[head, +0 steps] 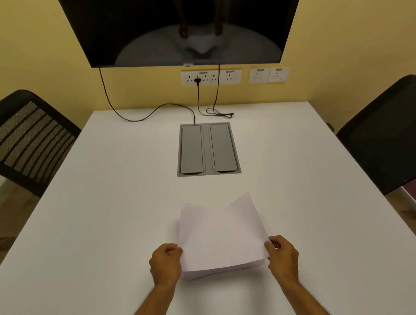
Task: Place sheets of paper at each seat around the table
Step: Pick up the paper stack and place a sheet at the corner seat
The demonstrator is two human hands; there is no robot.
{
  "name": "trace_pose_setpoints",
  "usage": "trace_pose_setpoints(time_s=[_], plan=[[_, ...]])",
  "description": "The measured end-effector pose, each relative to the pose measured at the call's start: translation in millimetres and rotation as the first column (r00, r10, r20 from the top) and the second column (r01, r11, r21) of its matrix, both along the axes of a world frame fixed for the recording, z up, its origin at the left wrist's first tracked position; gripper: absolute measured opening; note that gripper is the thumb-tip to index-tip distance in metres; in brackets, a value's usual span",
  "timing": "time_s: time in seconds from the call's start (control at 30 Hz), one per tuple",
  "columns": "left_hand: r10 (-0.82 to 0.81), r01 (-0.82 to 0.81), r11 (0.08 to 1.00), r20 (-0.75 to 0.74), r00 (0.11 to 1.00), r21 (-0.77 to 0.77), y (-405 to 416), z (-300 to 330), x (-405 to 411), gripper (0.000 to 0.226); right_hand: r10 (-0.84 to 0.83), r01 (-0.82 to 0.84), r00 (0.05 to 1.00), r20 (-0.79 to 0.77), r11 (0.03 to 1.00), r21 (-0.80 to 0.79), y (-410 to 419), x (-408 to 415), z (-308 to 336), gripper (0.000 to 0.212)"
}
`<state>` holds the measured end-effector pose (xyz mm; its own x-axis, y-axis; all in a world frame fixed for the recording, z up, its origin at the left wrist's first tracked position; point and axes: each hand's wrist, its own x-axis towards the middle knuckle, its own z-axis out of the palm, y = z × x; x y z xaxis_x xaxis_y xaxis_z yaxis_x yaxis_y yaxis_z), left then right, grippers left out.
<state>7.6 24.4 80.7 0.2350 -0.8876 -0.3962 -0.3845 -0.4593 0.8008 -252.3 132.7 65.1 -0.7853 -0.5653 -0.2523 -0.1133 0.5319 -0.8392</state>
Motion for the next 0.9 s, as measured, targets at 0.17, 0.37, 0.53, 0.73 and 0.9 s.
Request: trace_pose_setpoints(time_s=[0.17, 0.37, 0.53, 0.73, 0.9], plan=[[-0.097, 0.092, 0.994, -0.087, 0.991, -0.057, 29.3, 50.3, 20.4, 0.010, 0.005, -0.005, 1.000, -0.007, 0.998, -0.055, 42.6, 9.2, 65.2, 0.010], [-0.231, 0.207, 0.968, -0.172, 0.958, -0.144, 80.3, 119.7, 34.4, 0.020, -0.035, 0.032, 0.999, -0.016, 0.991, -0.133, 122.1, 20.1, 154.2, 0.007], [-0.371, 0.325, 0.907, -0.141, 0.918, -0.267, 143.3, 171.2, 21.7, 0.020, -0.093, 0.084, 0.995, -0.039, 0.979, -0.187, 209.5, 19.7, 208.5, 0.005], [-0.498, 0.431, 0.835, -0.134, 0.857, -0.343, 227.4, 214.6, -2.2, 0.021, -0.142, 0.127, 0.989, -0.045, 0.962, -0.243, 324.1, 2.0, 252.7, 0.005], [-0.557, 0.467, 0.794, -0.155, 0.816, -0.390, 296.5, 233.2, -33.0, 0.026, -0.137, 0.121, 0.990, -0.042, 0.955, -0.270, 403.9, -27.1, 282.5, 0.006]])
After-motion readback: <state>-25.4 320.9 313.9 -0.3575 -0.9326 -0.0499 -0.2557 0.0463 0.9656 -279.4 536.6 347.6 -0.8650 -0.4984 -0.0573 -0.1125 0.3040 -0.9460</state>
